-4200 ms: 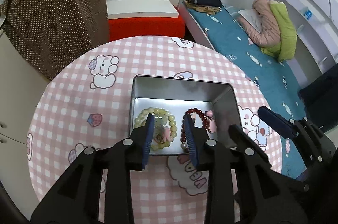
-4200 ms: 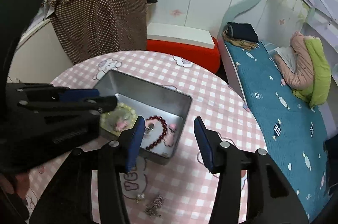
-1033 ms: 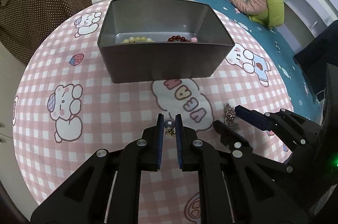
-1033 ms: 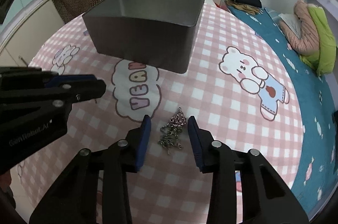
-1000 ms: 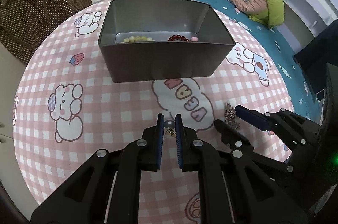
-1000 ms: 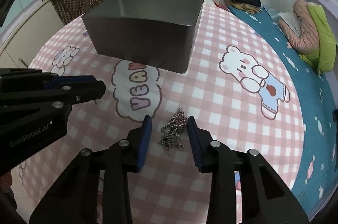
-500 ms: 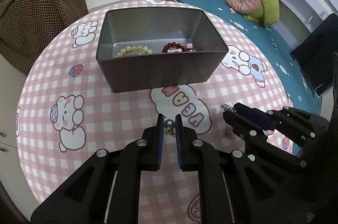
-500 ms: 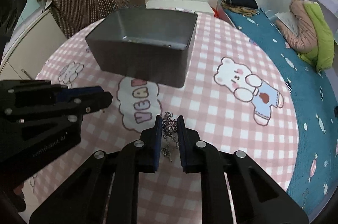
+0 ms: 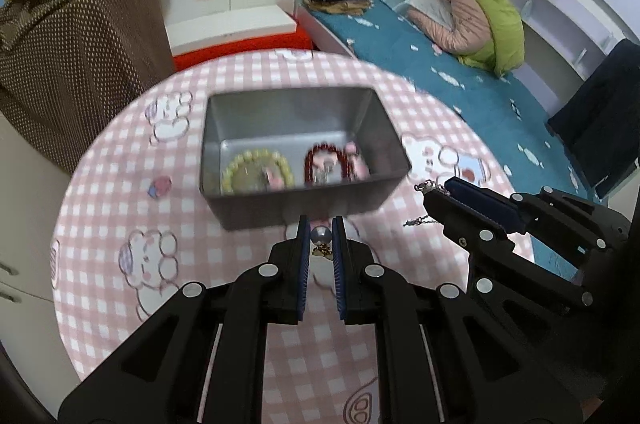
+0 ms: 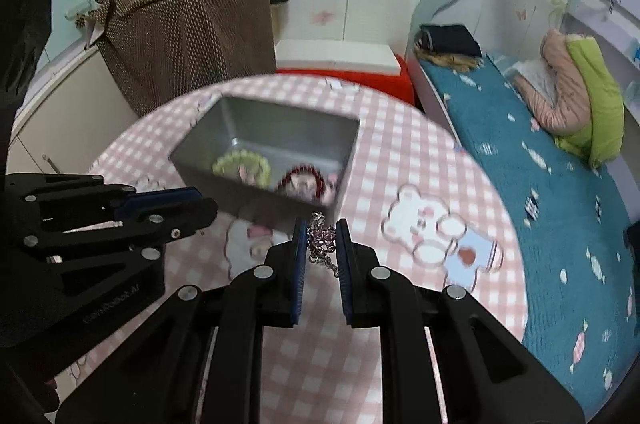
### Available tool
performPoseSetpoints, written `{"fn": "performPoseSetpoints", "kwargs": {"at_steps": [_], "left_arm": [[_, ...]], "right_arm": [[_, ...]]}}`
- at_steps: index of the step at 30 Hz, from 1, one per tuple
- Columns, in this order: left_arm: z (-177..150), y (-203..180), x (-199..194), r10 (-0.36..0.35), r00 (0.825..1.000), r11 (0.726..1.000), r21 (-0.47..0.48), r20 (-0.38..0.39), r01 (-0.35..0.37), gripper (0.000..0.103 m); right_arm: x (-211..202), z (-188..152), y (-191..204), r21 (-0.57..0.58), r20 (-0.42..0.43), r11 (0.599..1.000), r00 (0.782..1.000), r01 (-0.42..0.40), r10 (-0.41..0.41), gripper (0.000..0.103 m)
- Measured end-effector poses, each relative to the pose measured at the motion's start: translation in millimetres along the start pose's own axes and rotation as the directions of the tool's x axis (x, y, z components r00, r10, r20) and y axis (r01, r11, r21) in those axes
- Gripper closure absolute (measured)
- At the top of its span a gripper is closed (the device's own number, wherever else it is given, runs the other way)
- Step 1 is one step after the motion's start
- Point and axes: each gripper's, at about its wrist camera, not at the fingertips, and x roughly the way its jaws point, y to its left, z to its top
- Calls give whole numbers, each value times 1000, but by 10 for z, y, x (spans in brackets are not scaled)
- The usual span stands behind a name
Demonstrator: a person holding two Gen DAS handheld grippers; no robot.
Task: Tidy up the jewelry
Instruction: 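Carry the earring and silver chain into the grey tray and open both grippers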
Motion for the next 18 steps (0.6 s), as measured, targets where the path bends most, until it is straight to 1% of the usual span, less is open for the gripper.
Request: {"fn": "performPoseSetpoints", "kwargs": {"at_steps": [9, 15, 18], "left_arm": [[324, 106, -9, 5, 998, 1000, -21, 59, -4, 92], [452, 175, 90, 4, 998, 999, -44, 65, -2, 92], [489, 204, 150, 6, 999, 999, -54, 54, -3, 92]], "right_arm": [[41, 333, 9, -51, 51, 999, 999, -9, 11, 89], [160, 445, -26, -64, 42, 998, 999, -21, 23, 89], [231, 466, -36, -64, 26, 998, 999, -29, 30, 89]]}}
